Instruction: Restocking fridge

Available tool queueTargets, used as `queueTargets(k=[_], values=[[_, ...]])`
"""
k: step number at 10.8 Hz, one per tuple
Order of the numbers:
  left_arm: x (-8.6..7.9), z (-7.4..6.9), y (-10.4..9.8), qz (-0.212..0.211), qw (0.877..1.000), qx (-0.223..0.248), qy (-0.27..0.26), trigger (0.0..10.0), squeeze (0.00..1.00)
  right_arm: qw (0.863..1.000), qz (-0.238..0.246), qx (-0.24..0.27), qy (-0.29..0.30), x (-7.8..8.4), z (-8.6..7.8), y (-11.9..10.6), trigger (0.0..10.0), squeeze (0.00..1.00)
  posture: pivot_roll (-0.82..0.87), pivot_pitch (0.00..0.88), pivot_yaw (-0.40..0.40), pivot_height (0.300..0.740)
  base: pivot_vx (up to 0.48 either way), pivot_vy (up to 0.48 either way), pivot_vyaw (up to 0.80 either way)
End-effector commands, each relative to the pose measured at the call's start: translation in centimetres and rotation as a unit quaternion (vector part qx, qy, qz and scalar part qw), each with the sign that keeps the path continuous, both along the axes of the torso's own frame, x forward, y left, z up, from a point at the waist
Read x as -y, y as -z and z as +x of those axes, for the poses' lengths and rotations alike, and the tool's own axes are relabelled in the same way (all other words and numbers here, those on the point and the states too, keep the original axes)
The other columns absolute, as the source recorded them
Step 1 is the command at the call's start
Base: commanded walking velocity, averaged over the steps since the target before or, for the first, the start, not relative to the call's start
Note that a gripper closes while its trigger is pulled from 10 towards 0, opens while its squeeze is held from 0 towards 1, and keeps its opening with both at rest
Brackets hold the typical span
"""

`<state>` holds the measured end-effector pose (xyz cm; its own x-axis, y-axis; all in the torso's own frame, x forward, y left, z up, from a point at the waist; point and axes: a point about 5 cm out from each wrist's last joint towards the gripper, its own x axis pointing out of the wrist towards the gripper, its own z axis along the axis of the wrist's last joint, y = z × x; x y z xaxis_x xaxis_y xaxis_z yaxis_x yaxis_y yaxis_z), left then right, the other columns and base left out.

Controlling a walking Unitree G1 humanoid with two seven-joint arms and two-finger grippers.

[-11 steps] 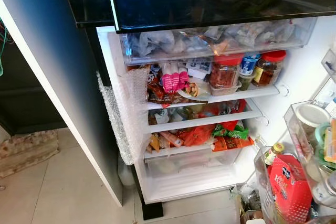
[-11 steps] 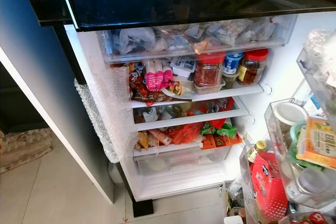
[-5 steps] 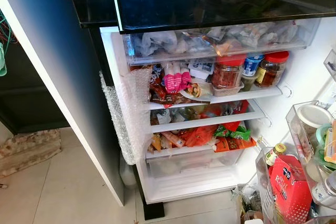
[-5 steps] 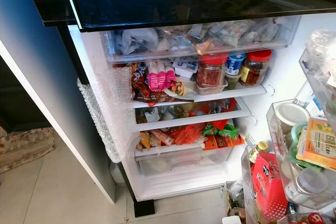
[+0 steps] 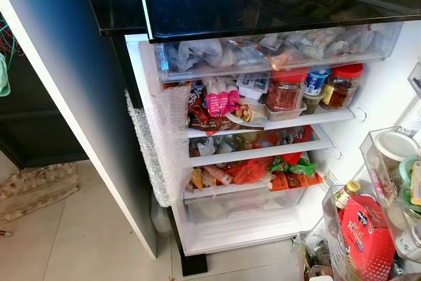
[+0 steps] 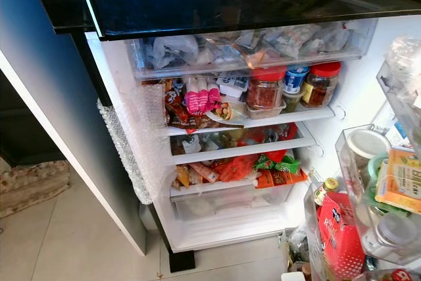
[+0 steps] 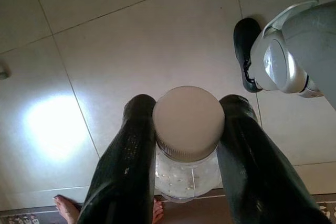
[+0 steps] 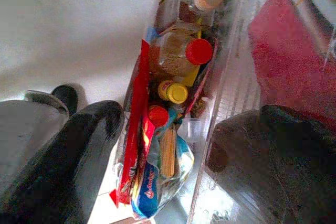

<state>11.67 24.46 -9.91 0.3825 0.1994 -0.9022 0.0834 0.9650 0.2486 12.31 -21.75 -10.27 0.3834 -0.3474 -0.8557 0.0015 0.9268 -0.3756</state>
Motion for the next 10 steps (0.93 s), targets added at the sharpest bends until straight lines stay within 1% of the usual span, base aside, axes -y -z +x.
queueTargets(k=[1,2,3,9,10], values=[[-0.3,-0.3,0.0,0.004,1.000,-0.004,0.003,10.0,0.00,1.000,-0.014,0.004,0.019,0.4,0.0,-0.1,10.0,0.00,0.00,0.000,-0.003,0.740,0.000,0.000,0.00],[-0.3,-0.3,0.0,0.003,1.000,-0.005,0.003,10.0,0.00,0.999,-0.032,-0.001,0.033,4.7,-0.7,-1.0,10.0,0.00,0.00,0.000,-0.003,0.740,0.000,0.000,0.00],[-0.3,-0.3,0.0,0.003,1.000,-0.004,0.003,10.0,0.00,0.998,-0.041,-0.001,0.041,6.4,-0.9,-1.5,10.0,0.00,0.00,0.000,-0.003,0.740,0.000,0.000,0.00],[-0.3,-0.2,0.0,0.004,1.000,-0.003,0.004,10.0,0.00,0.998,-0.042,0.004,0.050,6.9,-0.7,-1.7,10.0,0.00,0.00,0.000,0.000,0.740,0.000,0.000,0.00],[-0.3,-0.2,0.0,0.003,1.000,-0.003,0.004,10.0,0.00,0.998,-0.023,0.009,0.051,6.6,-0.6,-1.6,10.0,0.00,0.00,0.000,0.000,0.740,0.000,0.000,0.00]])
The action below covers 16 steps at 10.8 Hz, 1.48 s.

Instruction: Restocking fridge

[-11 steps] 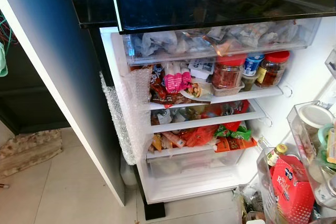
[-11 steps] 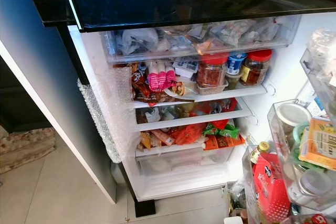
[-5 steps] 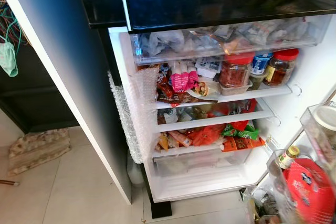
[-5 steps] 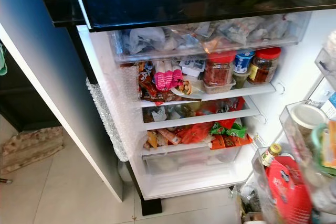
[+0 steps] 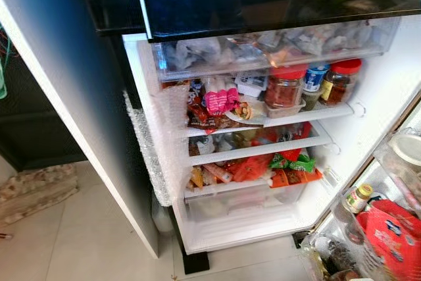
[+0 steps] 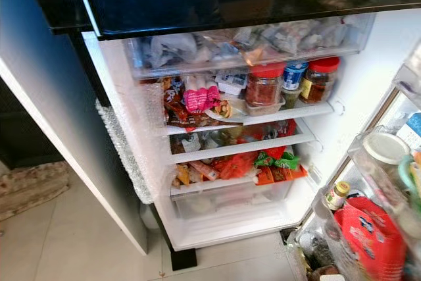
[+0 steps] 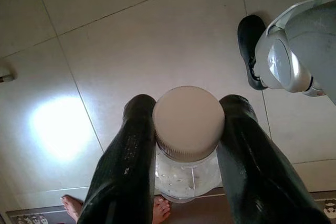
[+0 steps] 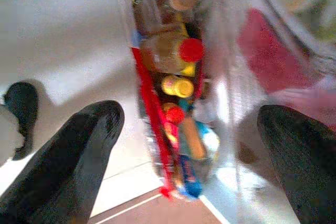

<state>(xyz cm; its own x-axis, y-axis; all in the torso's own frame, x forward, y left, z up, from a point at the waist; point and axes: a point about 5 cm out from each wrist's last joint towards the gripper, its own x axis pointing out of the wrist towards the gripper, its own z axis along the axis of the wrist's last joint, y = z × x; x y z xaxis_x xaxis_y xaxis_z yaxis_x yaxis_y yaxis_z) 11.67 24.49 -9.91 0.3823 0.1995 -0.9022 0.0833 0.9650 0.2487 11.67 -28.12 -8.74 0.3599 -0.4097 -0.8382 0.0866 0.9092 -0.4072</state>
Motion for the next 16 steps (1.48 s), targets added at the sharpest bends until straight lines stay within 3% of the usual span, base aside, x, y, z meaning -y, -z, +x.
queueTargets(k=[1,3,6,16], values=[[-0.3,-0.2,0.0,0.002,1.000,-0.003,0.004,10.0,0.00,0.999,0.042,0.015,-0.003,-1.3,0.6,0.3,10.0,0.00,0.00,0.000,0.000,0.740,0.000,0.000,0.00],[-0.3,-0.1,0.0,0.002,1.000,-0.001,0.004,10.0,0.00,0.993,0.118,0.021,-0.001,-3.7,0.9,0.9,10.0,0.00,0.00,0.000,0.000,0.740,0.000,0.000,0.00],[-0.2,-0.1,0.0,0.002,1.000,-0.001,0.008,10.0,0.00,0.983,0.182,0.007,-0.011,-6.4,0.5,1.6,10.0,0.00,0.00,0.000,-0.002,0.740,0.000,-0.211,0.00],[-0.1,-0.1,0.0,0.002,1.000,-0.001,0.012,10.0,0.00,0.983,0.181,0.007,-0.012,-6.8,0.4,1.8,10.0,0.00,0.00,0.000,0.000,0.740,0.000,-0.295,0.00]])
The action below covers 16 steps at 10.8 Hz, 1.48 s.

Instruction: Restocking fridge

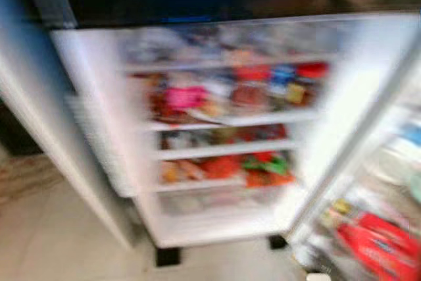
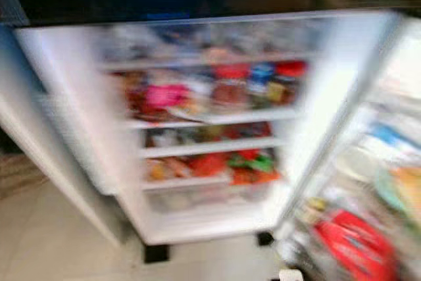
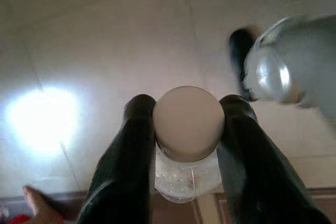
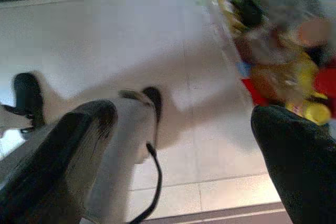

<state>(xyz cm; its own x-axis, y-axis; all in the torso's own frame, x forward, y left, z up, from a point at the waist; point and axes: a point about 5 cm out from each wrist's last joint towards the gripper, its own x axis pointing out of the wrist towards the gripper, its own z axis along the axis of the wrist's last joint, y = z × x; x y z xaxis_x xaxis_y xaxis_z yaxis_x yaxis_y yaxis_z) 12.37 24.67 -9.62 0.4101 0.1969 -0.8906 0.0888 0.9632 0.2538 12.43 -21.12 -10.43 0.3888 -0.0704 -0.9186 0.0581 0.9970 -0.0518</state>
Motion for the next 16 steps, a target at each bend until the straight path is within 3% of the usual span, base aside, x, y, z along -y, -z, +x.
queueTargets(k=[1,3,7,9,10,12,13,15,16], values=[[0.0,-0.9,0.3,0.002,1.000,-0.016,0.010,10.0,0.00,1.000,0.001,-0.005,0.006,0.1,-0.3,0.1,10.0,0.00,0.00,0.000,0.004,0.740,0.000,-0.274,0.00],[0.0,-0.9,0.3,0.001,1.000,-0.014,0.017,10.0,0.00,1.000,0.001,-0.006,0.007,0.0,-0.5,0.1,10.0,0.00,-0.01,0.000,0.013,0.740,0.000,0.000,0.00],[0.1,0.0,-0.4,0.020,0.997,0.068,0.026,10.0,0.00,1.000,-0.001,-0.015,-0.005,0.1,-0.9,0.3,10.0,0.00,0.00,0.000,0.014,0.740,0.000,0.000,0.00],[0.5,8.1,-4.2,0.004,0.976,0.213,0.048,10.0,0.00,1.000,-0.003,-0.018,-0.012,0.2,-1.0,0.3,10.0,0.00,0.00,0.000,0.010,0.740,0.000,0.000,0.00],[1.3,11.7,-7.0,-0.010,0.950,0.300,0.089,10.0,0.00,1.000,-0.002,-0.019,-0.014,0.2,-1.1,0.3,10.0,0.00,0.00,0.000,0.009,0.740,0.000,0.000,0.00],[1.9,12.2,-7.7,-0.018,0.937,0.336,0.094,10.0,0.00,1.000,-0.003,-0.021,-0.015,0.4,-1.2,0.3,10.0,0.00,-0.01,0.000,0.003,0.740,0.000,0.000,0.00],[2.5,12.7,-8.5,-0.037,0.921,0.379,0.083,10.0,0.00,1.000,-0.005,-0.023,-0.016,0.6,-1.3,0.3,10.0,0.00,0.00,0.000,-0.002,0.740,0.000,0.000,0.00],[3.5,13.0,-9.6,-0.069,0.901,0.420,0.083,10.0,0.00,1.000,-0.006,-0.024,-0.019,0.8,-1.3,0.2,10.0,0.00,0.01,0.000,-0.015,0.740,0.000,0.000,0.00],[4.2,12.9,-10.5,-0.088,0.884,0.450,0.087,10.0,0.00,0.999,-0.008,-0.024,-0.023,0.9,-1.2,0.2,10.0,0.00,0.02,0.000,-0.022,0.740,0.000,0.000,0.00]])
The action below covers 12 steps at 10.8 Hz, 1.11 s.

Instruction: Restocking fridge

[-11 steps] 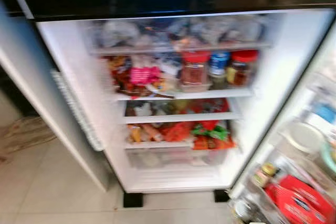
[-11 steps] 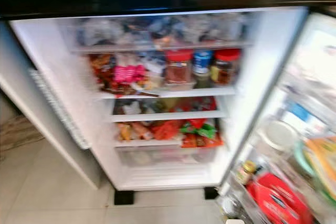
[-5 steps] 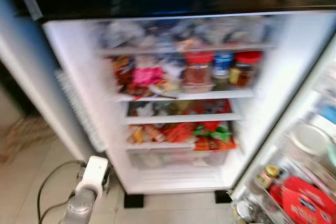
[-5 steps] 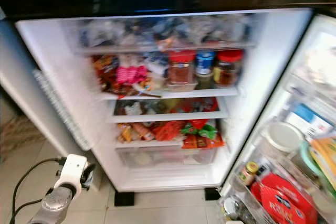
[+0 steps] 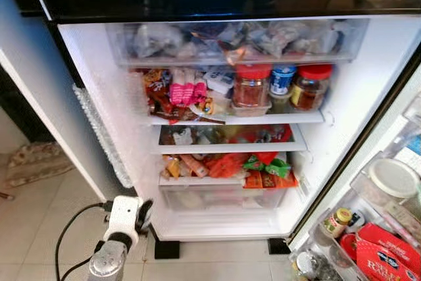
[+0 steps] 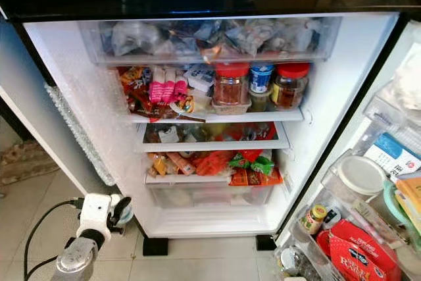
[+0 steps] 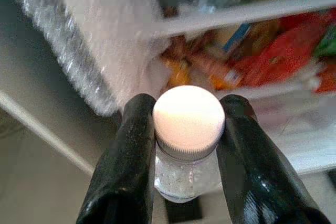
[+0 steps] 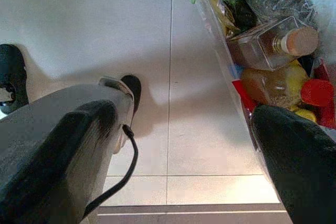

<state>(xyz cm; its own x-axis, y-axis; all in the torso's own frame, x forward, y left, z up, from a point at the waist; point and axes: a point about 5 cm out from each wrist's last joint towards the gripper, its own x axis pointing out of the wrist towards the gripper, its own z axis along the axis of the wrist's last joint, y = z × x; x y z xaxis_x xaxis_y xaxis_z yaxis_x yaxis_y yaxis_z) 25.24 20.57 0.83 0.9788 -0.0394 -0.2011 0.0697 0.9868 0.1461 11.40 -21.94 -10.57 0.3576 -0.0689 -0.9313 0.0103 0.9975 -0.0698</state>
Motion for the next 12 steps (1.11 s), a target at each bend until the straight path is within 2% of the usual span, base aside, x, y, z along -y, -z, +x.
queueTargets(k=[1,4,5,7,12], values=[[0.5,0.0,-0.4,-0.012,1.000,0.012,0.011,10.0,0.00,1.000,0.001,-0.005,-0.001,0.1,-0.1,0.0,10.0,0.00,0.02,0.000,-0.021,0.740,0.000,0.000,0.00],[1.5,0.0,-1.2,-0.021,0.999,0.023,0.037,10.0,0.00,1.000,0.001,-0.005,-0.001,0.1,0.0,0.0,10.0,0.00,0.02,0.000,-0.021,0.740,0.000,0.000,0.00],[1.5,0.0,-1.3,-0.023,0.999,0.021,0.040,10.0,0.00,1.000,0.000,-0.010,-0.001,0.1,-0.1,0.0,10.0,0.00,0.02,0.000,-0.020,0.740,0.244,0.000,-0.57],[1.6,-0.1,-1.5,-0.026,0.998,0.017,0.048,10.0,0.00,1.000,0.001,-0.012,0.000,0.1,-0.1,0.0,10.0,0.00,0.02,0.000,-0.019,0.740,0.330,0.000,-0.62],[1.8,-0.1,-1.8,-0.018,0.997,0.007,0.073,10.0,0.00,1.000,0.002,-0.001,0.004,0.1,0.1,0.0,10.0,0.00,0.02,0.000,-0.024,0.740,0.394,0.000,0.00]])
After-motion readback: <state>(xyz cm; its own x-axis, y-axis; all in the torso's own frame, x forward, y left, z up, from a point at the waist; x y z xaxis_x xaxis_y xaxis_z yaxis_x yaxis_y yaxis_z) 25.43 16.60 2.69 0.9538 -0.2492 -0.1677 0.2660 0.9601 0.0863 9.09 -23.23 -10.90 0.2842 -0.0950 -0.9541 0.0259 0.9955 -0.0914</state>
